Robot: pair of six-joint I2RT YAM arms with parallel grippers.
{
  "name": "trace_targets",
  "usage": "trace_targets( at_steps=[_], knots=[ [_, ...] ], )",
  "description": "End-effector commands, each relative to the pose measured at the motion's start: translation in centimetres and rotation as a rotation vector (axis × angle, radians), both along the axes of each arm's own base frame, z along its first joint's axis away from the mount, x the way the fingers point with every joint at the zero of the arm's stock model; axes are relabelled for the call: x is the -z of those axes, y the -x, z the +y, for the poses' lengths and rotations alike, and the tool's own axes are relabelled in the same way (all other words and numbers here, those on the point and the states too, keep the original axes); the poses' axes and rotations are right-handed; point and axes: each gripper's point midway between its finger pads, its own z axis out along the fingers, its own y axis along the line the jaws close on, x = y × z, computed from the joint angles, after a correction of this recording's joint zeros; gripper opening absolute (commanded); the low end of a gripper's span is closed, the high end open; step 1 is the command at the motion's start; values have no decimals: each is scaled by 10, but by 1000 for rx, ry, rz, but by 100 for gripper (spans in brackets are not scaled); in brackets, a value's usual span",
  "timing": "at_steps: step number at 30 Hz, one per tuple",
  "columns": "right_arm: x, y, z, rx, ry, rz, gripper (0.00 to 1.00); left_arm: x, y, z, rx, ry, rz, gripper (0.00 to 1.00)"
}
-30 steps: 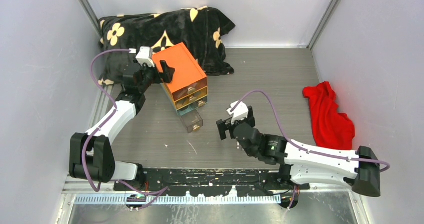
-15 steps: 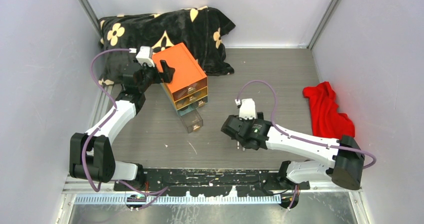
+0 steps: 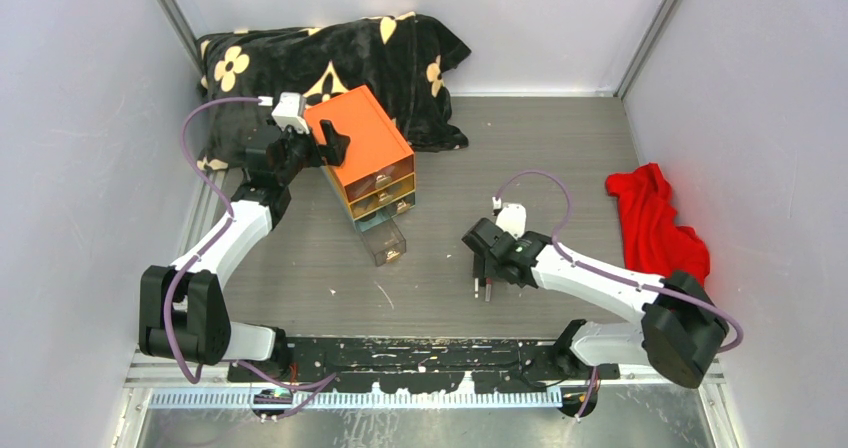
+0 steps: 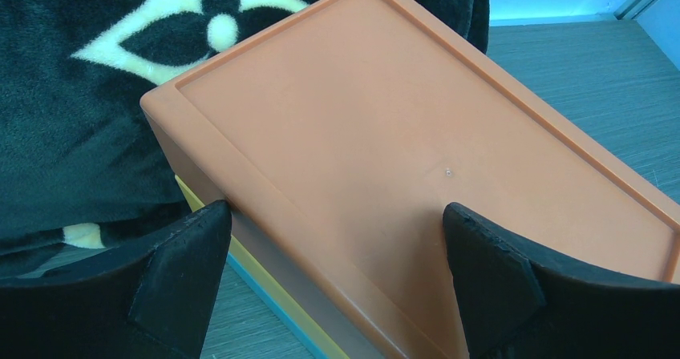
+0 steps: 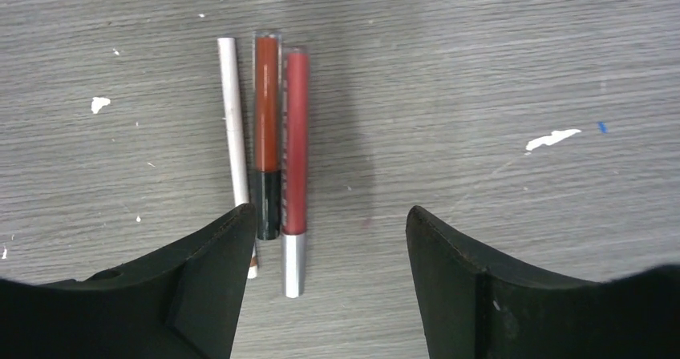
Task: Organize the makeup
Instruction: Pick up the lipstick at the center of the board.
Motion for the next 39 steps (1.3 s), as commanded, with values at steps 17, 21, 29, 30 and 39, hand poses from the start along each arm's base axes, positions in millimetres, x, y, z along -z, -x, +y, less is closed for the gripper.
trace_targets(
  at_steps=[17, 21, 29, 30, 39],
  knots=[
    [21, -23, 3, -17, -31, 5, 68, 88, 34, -23, 150, -49, 281, 100],
    [27, -23, 0, -18, -20, 19, 66, 89, 35, -23, 150, -53, 283, 100],
    [35, -23, -2, -18, -21, 36, 56, 91, 35, -23, 147, -56, 286, 100],
    [37, -23, -2, -19, -20, 39, 55, 91, 35, -22, 146, -56, 286, 100],
    [49, -22, 2, -36, -18, 72, 39, 92, 35, -22, 147, -58, 287, 100]
  ],
)
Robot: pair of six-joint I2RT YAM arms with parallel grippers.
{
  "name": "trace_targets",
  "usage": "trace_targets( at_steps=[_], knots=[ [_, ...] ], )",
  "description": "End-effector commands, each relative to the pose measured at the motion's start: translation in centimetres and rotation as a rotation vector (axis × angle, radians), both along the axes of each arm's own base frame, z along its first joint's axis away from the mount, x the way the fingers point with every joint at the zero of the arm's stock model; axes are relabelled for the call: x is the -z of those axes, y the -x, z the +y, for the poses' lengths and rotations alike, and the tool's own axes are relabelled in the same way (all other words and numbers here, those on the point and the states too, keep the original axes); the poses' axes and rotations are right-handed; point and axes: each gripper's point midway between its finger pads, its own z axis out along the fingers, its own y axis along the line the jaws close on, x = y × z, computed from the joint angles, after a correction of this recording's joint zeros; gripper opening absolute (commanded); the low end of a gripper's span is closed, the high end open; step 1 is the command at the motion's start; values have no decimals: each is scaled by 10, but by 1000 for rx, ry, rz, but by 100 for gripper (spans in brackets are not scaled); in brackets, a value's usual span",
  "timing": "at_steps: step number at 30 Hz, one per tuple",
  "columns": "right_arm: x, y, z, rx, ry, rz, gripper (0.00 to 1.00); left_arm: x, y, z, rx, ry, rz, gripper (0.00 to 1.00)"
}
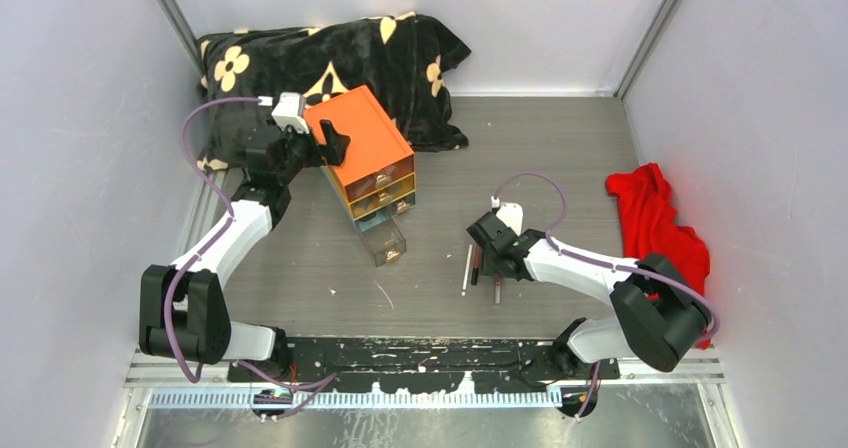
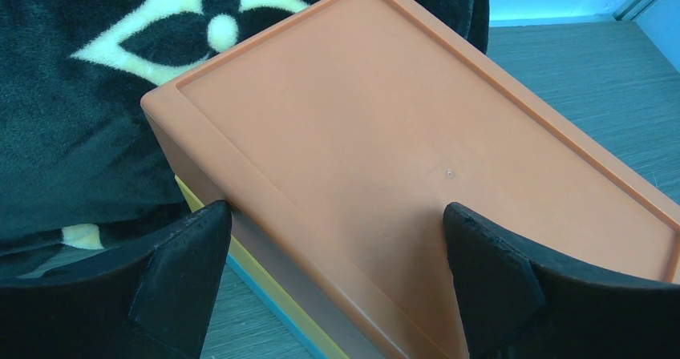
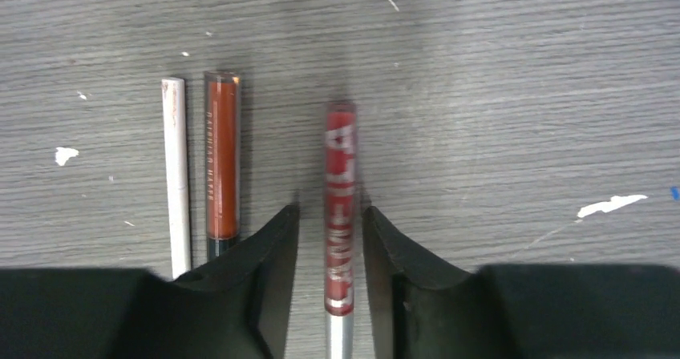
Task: Organize the makeup
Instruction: Pick up the lipstick at the center of the board.
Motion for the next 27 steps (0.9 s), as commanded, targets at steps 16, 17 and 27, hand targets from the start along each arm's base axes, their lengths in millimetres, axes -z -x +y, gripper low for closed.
trace_targets(
  at_steps=[16, 17, 27],
  knots=[
    [-9, 5, -5, -35, 4, -6, 1, 88, 37, -22, 145, -59, 276, 100],
    [-16, 2, -3, -39, -4, -18, 1, 87, 37, -22, 144, -59, 276, 100],
    [-119, -28, 59, -255, -175, -154, 1, 79, 37, -21, 140, -56, 262, 100]
  ],
)
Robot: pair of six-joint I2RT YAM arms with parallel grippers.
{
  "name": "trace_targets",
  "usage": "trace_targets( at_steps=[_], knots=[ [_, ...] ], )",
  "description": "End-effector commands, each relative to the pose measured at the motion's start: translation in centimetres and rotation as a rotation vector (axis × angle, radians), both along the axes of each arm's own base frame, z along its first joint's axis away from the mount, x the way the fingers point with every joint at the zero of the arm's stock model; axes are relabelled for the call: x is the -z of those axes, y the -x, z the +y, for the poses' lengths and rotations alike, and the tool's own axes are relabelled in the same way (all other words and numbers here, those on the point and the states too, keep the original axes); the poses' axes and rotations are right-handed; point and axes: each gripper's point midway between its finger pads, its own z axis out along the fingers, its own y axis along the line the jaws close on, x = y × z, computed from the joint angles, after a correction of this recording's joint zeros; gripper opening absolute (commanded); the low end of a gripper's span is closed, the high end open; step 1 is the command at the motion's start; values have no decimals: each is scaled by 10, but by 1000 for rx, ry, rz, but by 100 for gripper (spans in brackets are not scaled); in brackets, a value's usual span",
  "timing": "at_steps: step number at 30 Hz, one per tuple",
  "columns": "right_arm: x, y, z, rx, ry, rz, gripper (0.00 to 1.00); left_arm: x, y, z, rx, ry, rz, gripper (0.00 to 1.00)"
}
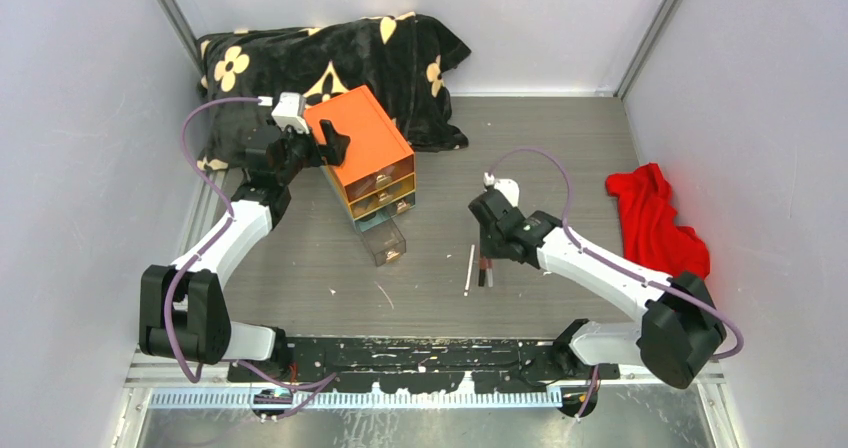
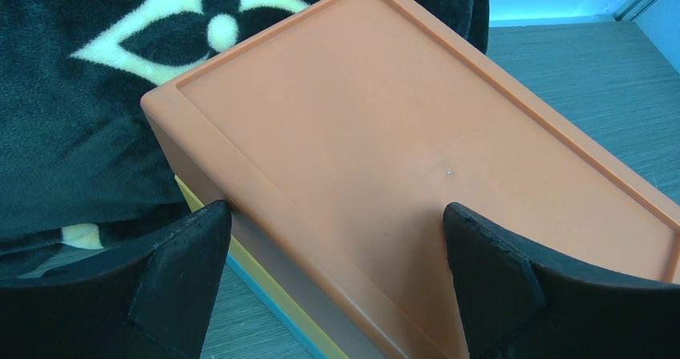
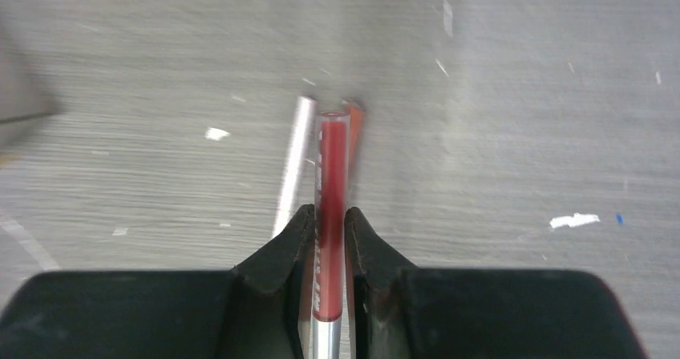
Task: Organize the makeup
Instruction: Pick up the lipstick at the center of the board, then place the lipstick in the drawer.
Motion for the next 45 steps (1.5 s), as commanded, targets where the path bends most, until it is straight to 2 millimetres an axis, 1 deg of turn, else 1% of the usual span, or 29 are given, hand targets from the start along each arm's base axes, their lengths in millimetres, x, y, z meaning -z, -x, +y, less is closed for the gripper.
trace_targets(
  at_steps=[1, 4, 7, 9, 12, 16, 21, 26, 32, 37, 40, 41, 45],
  knots=[
    [-70, -20, 54, -185, -158, -119, 1, 79, 36, -21, 138, -57, 261, 100],
    [-89, -26, 96, -302, -261, -145, 1, 77, 36, -21, 136, -55, 260, 100],
    [-94, -34, 133, -379, -333, -179, 1, 76, 38, -21, 135, -52, 259, 100],
    [-94, -36, 155, -421, -379, -177, 1, 76, 39, -20, 133, -56, 259, 100],
    [-95, -36, 186, -474, -439, -167, 1, 76, 39, -18, 128, -63, 260, 100],
    [-96, -36, 215, -515, -479, -159, 1, 75, 40, -18, 128, -63, 258, 100],
    [-99, -41, 232, -521, -525, -157, 1, 72, 40, -18, 127, -62, 252, 100],
    [-96, -44, 247, -530, -553, -145, 1, 74, 41, -18, 128, -65, 255, 100],
    [-77, -50, 262, -539, -559, -111, 1, 72, 41, -17, 127, -65, 249, 100],
    [-62, -52, 270, -545, -555, -84, 1, 75, 41, -18, 129, -68, 256, 100],
    [-56, -52, 271, -546, -549, -71, 2, 76, 40, -17, 127, -69, 257, 100],
    [-50, -52, 269, -541, -532, -59, 2, 76, 40, -17, 125, -71, 256, 100],
    [-37, -50, 265, -530, -514, -36, 2, 77, 40, -17, 126, -71, 257, 100]
  ],
)
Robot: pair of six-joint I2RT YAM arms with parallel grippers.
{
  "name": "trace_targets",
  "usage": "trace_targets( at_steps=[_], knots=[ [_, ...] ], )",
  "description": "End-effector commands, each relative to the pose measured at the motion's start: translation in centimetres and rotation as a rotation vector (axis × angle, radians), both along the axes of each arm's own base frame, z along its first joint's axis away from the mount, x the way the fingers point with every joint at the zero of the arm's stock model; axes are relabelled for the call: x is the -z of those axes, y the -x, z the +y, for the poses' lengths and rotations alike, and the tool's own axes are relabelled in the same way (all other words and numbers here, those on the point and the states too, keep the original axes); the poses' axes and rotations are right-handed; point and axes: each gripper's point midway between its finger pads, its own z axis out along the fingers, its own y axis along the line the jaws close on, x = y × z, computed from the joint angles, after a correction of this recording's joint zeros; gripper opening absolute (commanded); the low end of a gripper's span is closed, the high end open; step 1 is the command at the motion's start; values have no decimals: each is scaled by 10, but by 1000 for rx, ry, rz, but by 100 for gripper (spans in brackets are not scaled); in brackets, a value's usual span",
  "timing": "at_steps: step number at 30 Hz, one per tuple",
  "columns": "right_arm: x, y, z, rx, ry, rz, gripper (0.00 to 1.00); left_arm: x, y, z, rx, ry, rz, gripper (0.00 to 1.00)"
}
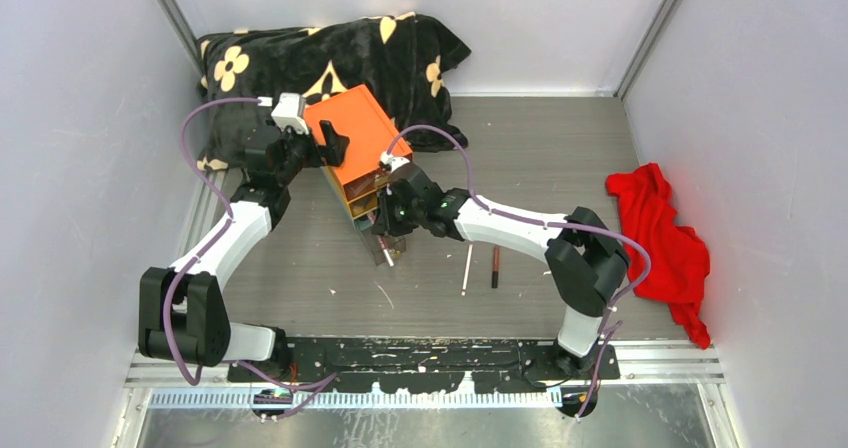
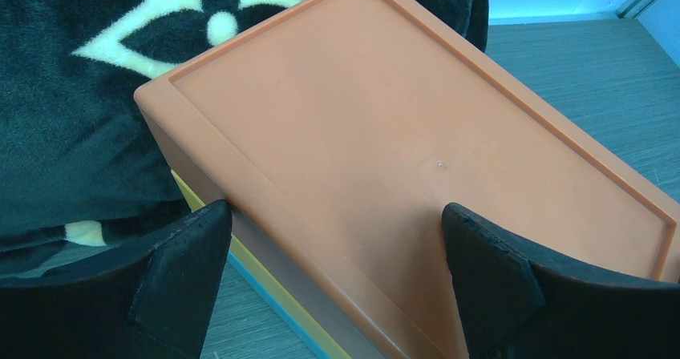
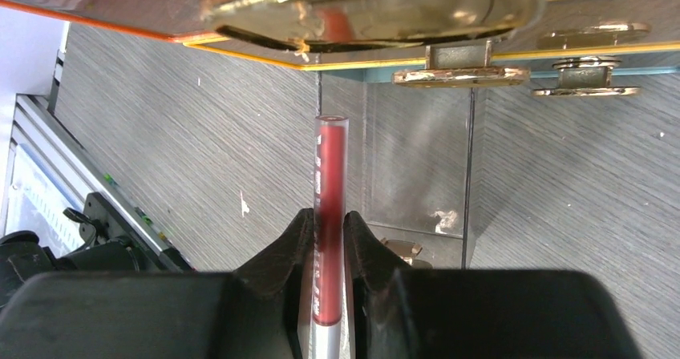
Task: Organize the makeup
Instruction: Place the lipstick in the drawer.
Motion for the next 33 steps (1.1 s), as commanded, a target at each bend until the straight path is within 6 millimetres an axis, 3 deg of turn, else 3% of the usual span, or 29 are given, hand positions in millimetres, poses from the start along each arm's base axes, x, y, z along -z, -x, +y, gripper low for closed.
trace_targets(
  at_steps=[1, 8, 17, 22, 28, 33],
  knots=[
    [8, -6, 16, -39, -37, 1, 2, 78, 38, -18, 127, -65, 255, 100],
    [15, -10, 10, -9, 67, -122, 13, 77, 39, -19, 131, -58, 257, 100],
    [-15, -8, 9, 13, 63, -287, 25, 70, 40, -18, 129, -59, 239, 100],
    [-25, -5, 6, 25, 106, -387, 27, 69, 40, -18, 126, -59, 233, 100],
    [-23, -4, 7, 23, 139, -420, 28, 68, 40, -18, 125, -59, 230, 100],
    [-36, -6, 7, 29, 149, -459, 28, 68, 40, -18, 127, -59, 231, 100]
  ],
)
